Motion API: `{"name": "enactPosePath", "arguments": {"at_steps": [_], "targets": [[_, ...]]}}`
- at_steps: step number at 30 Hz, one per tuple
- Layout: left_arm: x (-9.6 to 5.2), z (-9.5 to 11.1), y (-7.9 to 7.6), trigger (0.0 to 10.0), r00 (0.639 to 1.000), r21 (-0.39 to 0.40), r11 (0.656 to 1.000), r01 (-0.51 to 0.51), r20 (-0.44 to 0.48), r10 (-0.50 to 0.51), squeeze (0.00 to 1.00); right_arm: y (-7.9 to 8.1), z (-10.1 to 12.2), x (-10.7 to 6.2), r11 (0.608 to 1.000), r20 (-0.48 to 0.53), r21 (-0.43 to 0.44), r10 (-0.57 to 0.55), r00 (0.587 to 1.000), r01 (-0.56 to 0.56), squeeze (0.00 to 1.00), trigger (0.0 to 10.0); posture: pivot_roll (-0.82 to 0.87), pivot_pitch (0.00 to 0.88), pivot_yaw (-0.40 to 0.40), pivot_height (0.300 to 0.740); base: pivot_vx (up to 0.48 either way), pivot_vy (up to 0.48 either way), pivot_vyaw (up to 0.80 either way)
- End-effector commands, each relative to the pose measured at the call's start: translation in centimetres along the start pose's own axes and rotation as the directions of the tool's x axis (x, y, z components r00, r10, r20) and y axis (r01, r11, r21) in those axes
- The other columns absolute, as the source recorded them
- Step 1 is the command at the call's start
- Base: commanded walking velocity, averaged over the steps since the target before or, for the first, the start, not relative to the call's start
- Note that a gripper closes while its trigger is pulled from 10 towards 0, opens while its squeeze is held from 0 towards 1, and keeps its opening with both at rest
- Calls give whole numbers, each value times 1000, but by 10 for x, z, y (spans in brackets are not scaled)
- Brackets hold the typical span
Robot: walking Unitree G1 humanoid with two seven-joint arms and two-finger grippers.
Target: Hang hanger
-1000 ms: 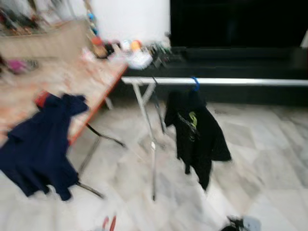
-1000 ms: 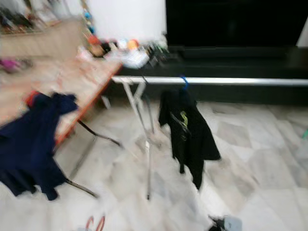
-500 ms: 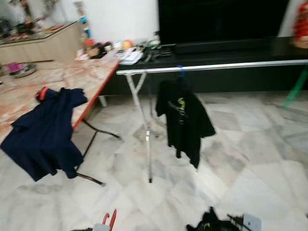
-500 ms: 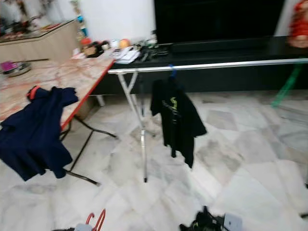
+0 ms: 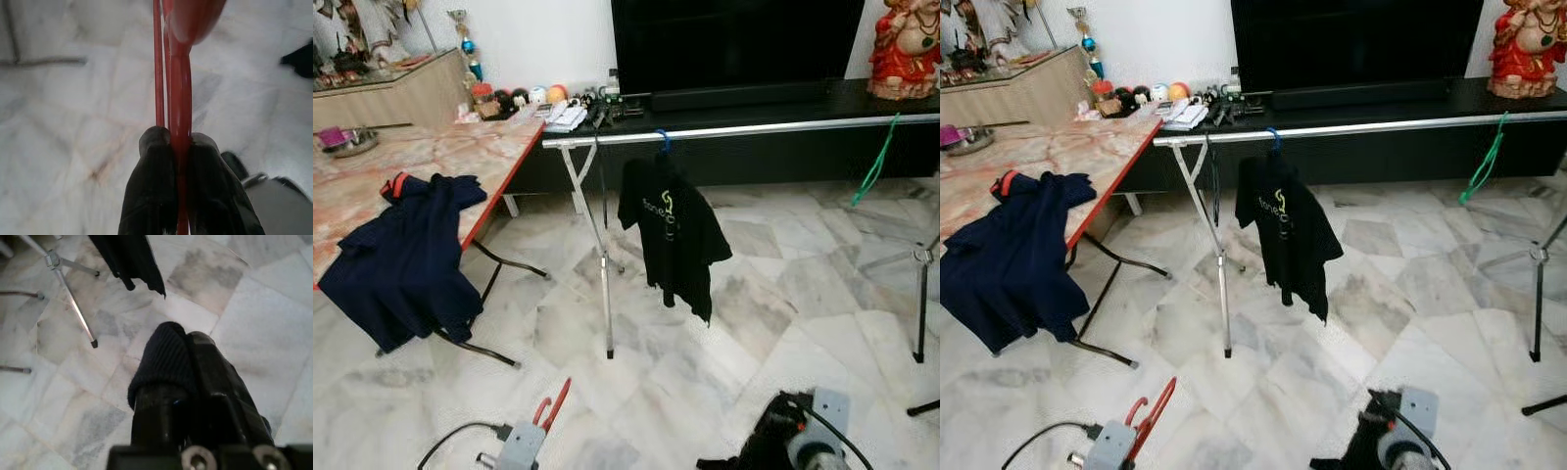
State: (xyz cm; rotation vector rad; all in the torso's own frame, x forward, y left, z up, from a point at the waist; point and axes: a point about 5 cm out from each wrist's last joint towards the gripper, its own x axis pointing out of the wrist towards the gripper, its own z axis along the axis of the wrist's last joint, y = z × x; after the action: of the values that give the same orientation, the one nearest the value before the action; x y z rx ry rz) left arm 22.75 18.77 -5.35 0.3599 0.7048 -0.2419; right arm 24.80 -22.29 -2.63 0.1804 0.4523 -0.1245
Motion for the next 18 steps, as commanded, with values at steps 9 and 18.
{"name": "enactPosePath", "arguments": {"at_steps": [9, 18], "targets": [[10, 84, -1, 10000, 939, 367, 908, 201, 192, -286, 0, 27, 60, 21, 977, 184, -143, 181, 966, -156, 0, 10000, -37, 27, 55, 740, 0, 0, 0], [0, 101, -2, 10000, 842, 509, 747, 428, 75, -534, 0, 50, 92, 32, 922, 196, -308, 304, 932, -236, 0, 10000, -40, 19, 53, 740, 0, 0, 0]]}}
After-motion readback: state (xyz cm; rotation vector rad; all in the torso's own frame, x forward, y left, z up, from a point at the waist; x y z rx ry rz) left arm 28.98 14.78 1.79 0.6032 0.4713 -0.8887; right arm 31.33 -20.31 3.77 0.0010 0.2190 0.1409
